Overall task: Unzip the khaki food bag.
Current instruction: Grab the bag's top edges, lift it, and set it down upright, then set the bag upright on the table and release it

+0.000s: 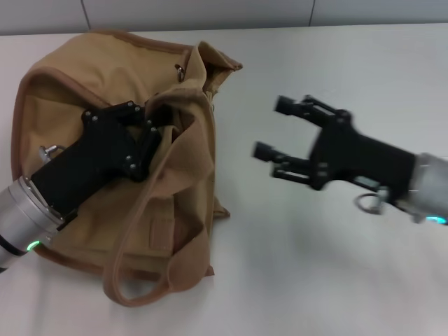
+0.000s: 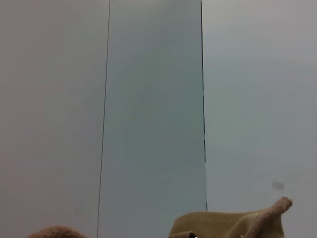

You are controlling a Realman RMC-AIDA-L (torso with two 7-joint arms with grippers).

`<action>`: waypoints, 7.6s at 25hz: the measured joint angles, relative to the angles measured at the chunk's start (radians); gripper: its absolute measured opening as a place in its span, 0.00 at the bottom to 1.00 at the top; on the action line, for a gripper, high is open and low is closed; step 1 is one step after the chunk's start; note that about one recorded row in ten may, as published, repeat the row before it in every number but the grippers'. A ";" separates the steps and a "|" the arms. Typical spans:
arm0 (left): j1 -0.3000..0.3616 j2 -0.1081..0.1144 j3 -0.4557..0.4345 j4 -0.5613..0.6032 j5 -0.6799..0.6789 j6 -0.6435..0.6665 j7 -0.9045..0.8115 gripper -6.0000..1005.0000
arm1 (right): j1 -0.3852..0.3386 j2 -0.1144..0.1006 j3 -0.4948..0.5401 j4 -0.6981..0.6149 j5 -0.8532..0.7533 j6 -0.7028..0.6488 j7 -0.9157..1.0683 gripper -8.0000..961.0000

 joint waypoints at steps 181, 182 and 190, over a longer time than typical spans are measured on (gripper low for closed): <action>0.004 -0.001 -0.463 -0.229 -0.104 0.134 -0.185 0.10 | -0.040 0.007 0.586 0.503 -0.253 0.522 -1.091 0.18; 0.003 -0.001 -0.463 -0.229 -0.100 0.134 -0.185 0.10 | -0.032 0.007 0.589 0.501 -0.253 0.536 -1.091 0.23; -0.001 -0.001 -0.462 -0.230 -0.091 0.140 -0.185 0.10 | 0.034 0.007 0.591 0.504 -0.257 0.664 -1.091 0.49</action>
